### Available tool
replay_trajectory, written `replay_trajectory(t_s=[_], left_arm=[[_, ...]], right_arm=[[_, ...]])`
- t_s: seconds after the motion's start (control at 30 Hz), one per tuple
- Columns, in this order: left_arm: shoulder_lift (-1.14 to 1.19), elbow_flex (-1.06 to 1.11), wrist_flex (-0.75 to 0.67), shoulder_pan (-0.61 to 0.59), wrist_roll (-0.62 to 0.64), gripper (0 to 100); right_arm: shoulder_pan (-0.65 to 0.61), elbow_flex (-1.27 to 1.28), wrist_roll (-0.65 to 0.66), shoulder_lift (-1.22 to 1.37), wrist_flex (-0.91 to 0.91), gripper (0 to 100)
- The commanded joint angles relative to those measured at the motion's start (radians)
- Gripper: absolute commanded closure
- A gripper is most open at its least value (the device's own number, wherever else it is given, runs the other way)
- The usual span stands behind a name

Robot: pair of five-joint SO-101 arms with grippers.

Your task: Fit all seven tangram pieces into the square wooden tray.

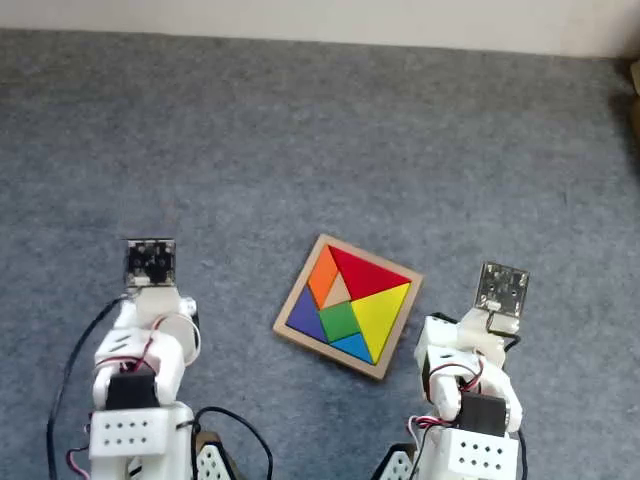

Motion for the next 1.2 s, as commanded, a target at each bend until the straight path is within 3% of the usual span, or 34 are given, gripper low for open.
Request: replay_trajectory(t_s=[0.0, 0.17, 0.47, 0.7, 1.17], left_arm=[[-0.205, 0.030, 0.018, -0.016, -0.006, 99], [-0.294, 0.025, 0.175, -0.008, -0.006, 99], [-0.269, 0.025, 0.209, -0.015, -0.006, 99], [-0.277, 0.025, 0.545, -0.015, -0.006, 99], [-0.275, 0.025, 0.528, -0.015, -0.006, 99]], right_arm=[[0.010, 0.101, -0.002, -0.004, 0.004, 99.5], [0.010, 0.101, -0.002, -0.004, 0.004, 99.5], [0.010, 0.101, -0.002, -0.004, 0.004, 99.5], [0.010, 0.101, -0.002, -0.004, 0.004, 99.5], [0.010, 0.101, -0.002, -0.002, 0.004, 99.5]])
